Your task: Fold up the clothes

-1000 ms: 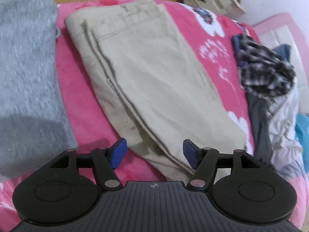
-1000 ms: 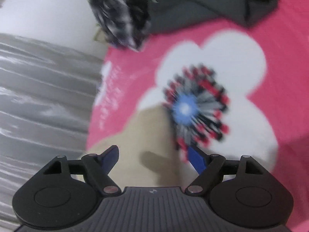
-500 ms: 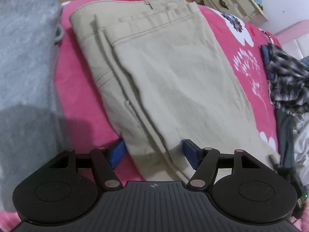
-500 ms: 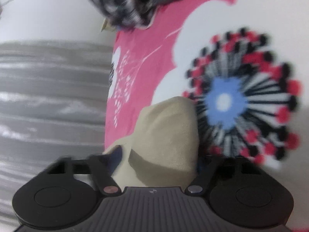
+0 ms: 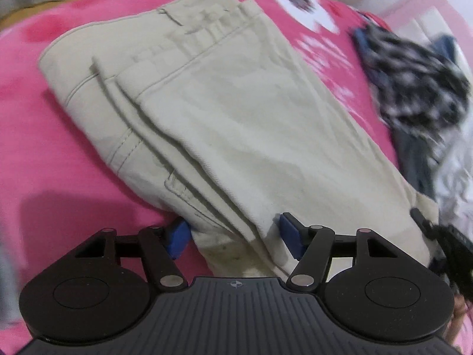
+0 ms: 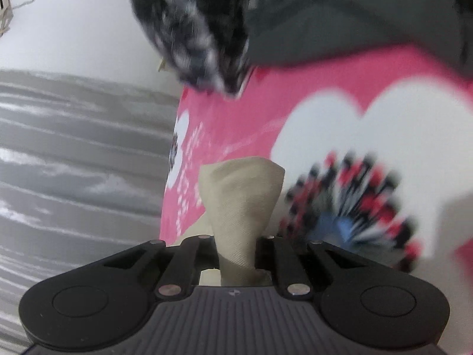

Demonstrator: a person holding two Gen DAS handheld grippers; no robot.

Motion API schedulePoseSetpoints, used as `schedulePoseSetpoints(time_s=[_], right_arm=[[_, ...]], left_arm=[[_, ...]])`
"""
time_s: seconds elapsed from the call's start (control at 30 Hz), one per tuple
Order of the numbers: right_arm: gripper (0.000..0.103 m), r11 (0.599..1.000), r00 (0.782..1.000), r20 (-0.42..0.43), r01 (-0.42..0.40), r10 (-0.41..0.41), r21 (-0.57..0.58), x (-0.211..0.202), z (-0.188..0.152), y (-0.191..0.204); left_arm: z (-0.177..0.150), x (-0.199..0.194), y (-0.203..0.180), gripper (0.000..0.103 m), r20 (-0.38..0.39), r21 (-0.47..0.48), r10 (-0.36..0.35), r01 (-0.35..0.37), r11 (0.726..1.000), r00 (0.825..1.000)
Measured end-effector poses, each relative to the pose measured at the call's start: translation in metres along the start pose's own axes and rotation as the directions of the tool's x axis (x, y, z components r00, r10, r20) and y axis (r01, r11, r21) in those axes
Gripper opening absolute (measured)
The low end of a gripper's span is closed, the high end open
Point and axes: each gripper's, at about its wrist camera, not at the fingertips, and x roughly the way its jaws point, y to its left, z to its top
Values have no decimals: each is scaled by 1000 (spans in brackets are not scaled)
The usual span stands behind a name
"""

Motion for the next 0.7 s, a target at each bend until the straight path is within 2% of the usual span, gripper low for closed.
schedulePoseSetpoints(time_s=[0.1,0.17,0.27,0.33,0.4,0.43,0.47,0.5,0.57,0.67,0.7], right_arm=[[13,1000,998,49,29,-29,-1,-40,26,-10],[13,999,995,83,52,-52,-1,-68,43,-17],[13,992,983,136,125,-124,-1,-123,68,-32],[14,987,975,155,162,-162,15,-155,82,-48],[23,976,966,138,213,-218,47,-167,83,-67],[36,967,959,128,247,-252,57,-171,83,-77],[46,957,948,133,286,-290,51,-173,79,-82],[50,941,927,163,334,-337,45,-179,72,-84],[51,906,880,227,421,-417,37,-190,59,-88],[51,902,839,364,431,-404,6,-203,36,-69],[52,908,842,391,417,-372,-33,-201,29,-57]], left_arm=[[-9,23,-32,63,-71,62,-81,86,994,994],[-21,41,-59,63,-136,111,-133,149,983,982],[-42,61,-100,62,-222,209,-180,227,951,958],[-57,70,-127,62,-259,304,-163,241,922,952],[-64,70,-140,64,-257,383,-119,214,899,959],[-66,68,-141,64,-251,404,-110,207,891,962],[-64,63,-136,63,-253,394,-122,218,893,960],[-62,59,-131,61,-255,384,-135,228,895,958],[-56,45,-120,61,-216,380,-124,200,903,968],[-48,11,-104,61,-95,412,-107,137,901,990],[-45,-1,-99,61,-47,429,-102,112,896,994]])
